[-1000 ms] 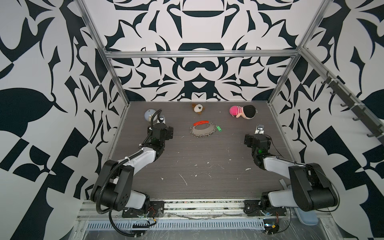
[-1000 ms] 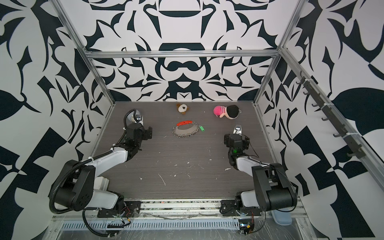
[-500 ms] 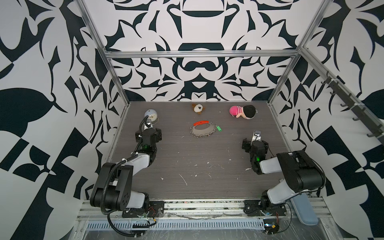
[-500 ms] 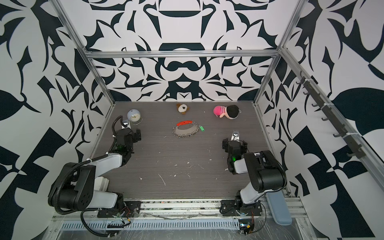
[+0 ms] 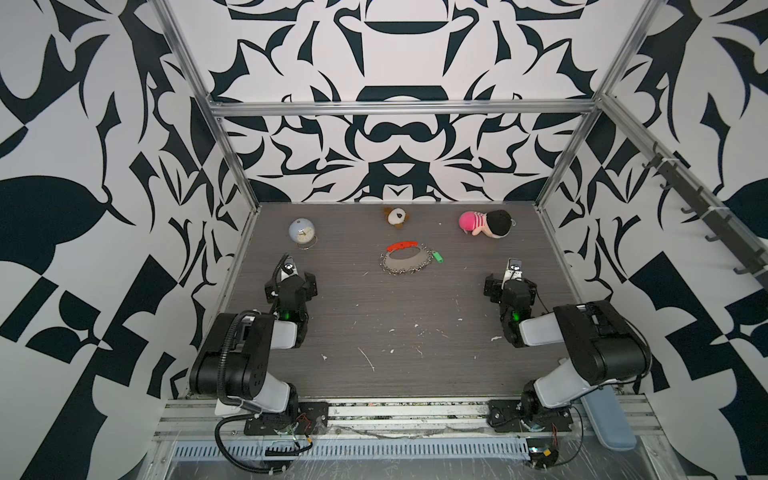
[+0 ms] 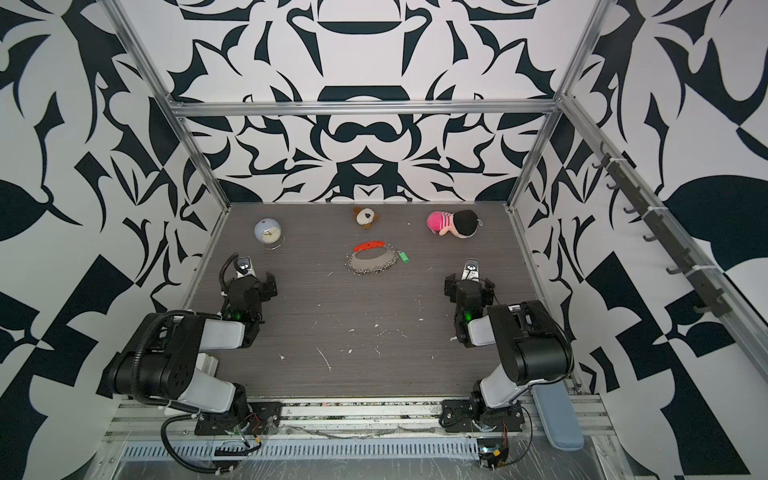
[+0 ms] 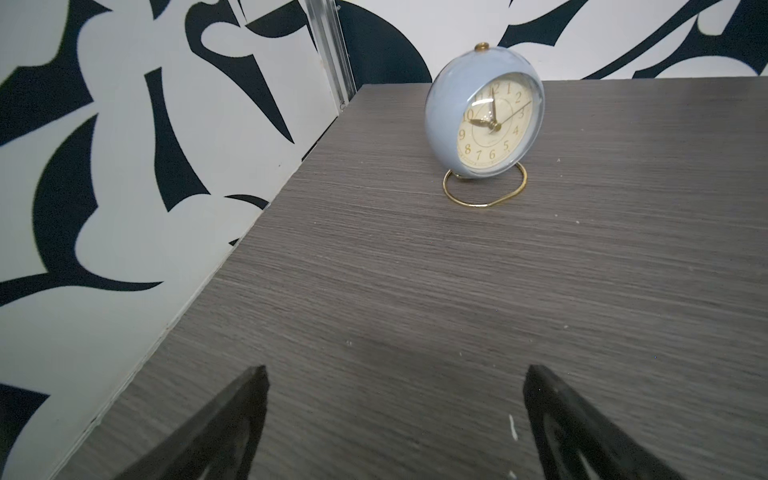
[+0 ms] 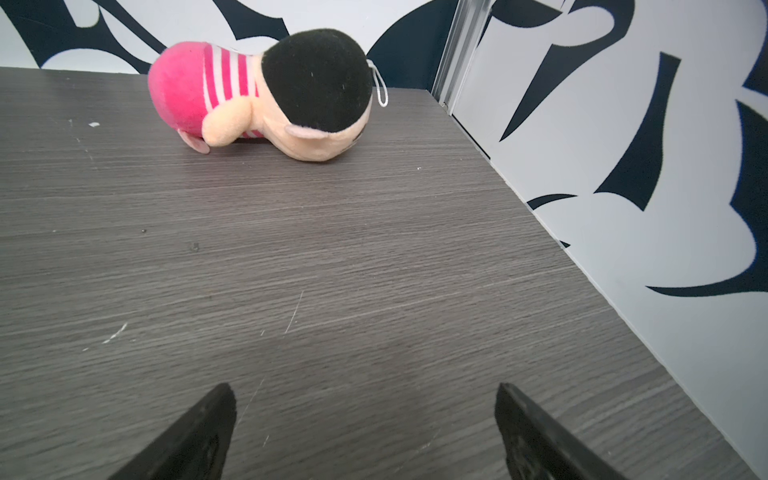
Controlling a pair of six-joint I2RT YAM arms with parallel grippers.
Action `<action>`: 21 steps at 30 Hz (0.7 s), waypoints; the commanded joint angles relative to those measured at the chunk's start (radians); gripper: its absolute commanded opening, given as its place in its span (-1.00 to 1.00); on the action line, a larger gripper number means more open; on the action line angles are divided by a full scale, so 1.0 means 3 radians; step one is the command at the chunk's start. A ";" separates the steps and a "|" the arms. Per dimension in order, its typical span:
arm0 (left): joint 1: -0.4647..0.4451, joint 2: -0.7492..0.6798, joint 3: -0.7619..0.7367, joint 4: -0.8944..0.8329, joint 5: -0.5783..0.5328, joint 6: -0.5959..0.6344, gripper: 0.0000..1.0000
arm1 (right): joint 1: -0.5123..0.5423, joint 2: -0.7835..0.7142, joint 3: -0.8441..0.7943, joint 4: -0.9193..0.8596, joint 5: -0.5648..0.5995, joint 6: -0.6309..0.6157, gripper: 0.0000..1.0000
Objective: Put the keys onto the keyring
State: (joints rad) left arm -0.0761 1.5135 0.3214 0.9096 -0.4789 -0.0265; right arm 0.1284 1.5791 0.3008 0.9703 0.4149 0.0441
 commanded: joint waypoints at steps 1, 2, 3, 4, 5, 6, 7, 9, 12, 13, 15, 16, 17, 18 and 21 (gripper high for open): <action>0.0225 0.0194 -0.0019 0.0526 0.0332 -0.0227 1.00 | 0.0005 -0.0015 0.0076 0.0134 0.0000 -0.0034 1.00; 0.0257 0.0283 -0.0002 0.0611 0.0313 -0.0226 0.99 | 0.0007 -0.0016 0.0076 0.0140 -0.0002 -0.0034 1.00; 0.0268 0.0166 0.0056 0.0252 0.0391 -0.0270 1.00 | 0.0007 -0.0017 0.0076 0.0137 -0.0005 -0.0034 1.00; 0.0284 0.0060 0.0132 -0.0067 0.0482 -0.0317 0.99 | 0.0007 -0.0018 0.0074 0.0138 -0.0003 -0.0033 1.00; 0.0299 0.0089 0.0158 -0.0043 0.0567 -0.0289 0.99 | 0.0007 -0.0013 0.0076 0.0140 -0.0003 -0.0039 1.00; 0.0304 0.0180 0.0123 0.0226 0.0561 -0.0240 0.99 | 0.0007 -0.0017 0.0076 0.0140 -0.0007 -0.0039 1.00; 0.0304 0.0206 0.0096 0.0302 0.0548 -0.0225 1.00 | 0.0007 -0.0018 0.0076 0.0139 -0.0009 -0.0039 1.00; 0.0303 0.0111 0.0159 -0.0017 0.0573 -0.0274 0.99 | 0.0009 -0.0017 0.0079 0.0133 -0.0007 -0.0040 1.00; 0.0302 0.0166 0.0126 0.0169 0.0569 -0.0250 0.99 | 0.0009 -0.0012 0.0088 0.0123 -0.0014 -0.0040 1.00; 0.0303 0.0163 0.0129 0.0147 0.0572 -0.0247 0.99 | 0.0007 -0.0012 0.0090 0.0116 -0.0024 -0.0043 1.00; 0.0302 0.0130 0.0148 0.0052 0.0569 -0.0268 1.00 | 0.0007 -0.0006 0.0113 0.0082 -0.0057 -0.0042 1.00; 0.0300 0.0138 0.0150 0.0072 0.0569 -0.0267 0.99 | 0.0007 -0.0006 0.0122 0.0069 -0.0061 -0.0030 1.00; 0.0301 0.0146 0.0141 0.0099 0.0569 -0.0264 0.99 | 0.0007 -0.0007 0.0118 0.0068 -0.0064 -0.0029 1.00; 0.0304 0.0147 0.0142 0.0100 0.0568 -0.0264 0.99 | 0.0007 -0.0006 0.0122 0.0069 -0.0064 -0.0025 1.00; 0.0305 0.0140 0.0144 0.0087 0.0570 -0.0260 0.99 | 0.0007 -0.0017 0.0091 0.0117 -0.0060 -0.0039 1.00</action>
State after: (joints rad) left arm 0.0113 1.5600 0.3458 0.9295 -0.3149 -0.0898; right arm 0.1284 1.5791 0.3119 0.9688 0.3992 0.0429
